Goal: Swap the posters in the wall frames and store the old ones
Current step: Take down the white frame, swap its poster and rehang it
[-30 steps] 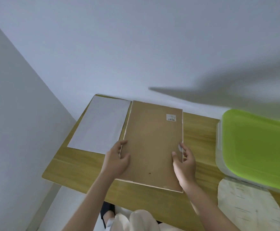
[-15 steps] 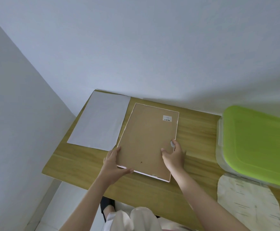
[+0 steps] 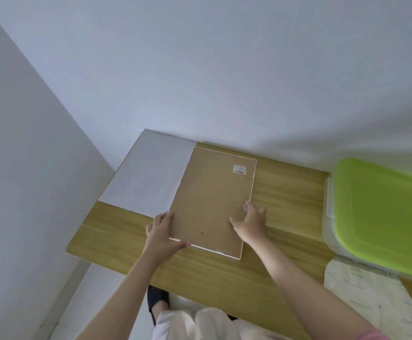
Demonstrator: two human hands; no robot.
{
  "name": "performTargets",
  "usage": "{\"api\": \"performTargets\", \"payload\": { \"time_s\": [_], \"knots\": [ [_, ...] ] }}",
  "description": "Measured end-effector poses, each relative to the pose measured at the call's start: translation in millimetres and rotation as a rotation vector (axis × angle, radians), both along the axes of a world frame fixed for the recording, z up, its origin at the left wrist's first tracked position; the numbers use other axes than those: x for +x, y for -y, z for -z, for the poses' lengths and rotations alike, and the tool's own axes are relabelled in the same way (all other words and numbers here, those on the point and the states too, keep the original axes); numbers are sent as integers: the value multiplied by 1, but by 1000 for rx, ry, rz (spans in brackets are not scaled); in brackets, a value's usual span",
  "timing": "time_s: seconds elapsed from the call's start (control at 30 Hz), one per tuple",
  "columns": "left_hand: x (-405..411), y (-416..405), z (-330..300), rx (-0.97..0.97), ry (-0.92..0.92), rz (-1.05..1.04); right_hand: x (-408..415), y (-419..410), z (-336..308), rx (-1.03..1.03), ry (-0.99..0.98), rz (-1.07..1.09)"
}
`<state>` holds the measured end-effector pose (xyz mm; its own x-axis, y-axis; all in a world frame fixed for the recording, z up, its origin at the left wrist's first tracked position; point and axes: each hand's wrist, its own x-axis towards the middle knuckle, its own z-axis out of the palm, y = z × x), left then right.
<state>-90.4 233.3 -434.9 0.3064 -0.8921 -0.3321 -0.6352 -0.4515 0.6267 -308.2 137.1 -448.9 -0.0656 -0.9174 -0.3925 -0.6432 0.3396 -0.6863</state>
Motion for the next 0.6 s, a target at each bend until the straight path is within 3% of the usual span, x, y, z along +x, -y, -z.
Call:
{"api": "performTargets", "payload": {
  "time_s": [0.6],
  "knots": [
    [-10,-8,11,-104,78,-142,-4,-13,-6,-45,-105,-133]
  ]
}}
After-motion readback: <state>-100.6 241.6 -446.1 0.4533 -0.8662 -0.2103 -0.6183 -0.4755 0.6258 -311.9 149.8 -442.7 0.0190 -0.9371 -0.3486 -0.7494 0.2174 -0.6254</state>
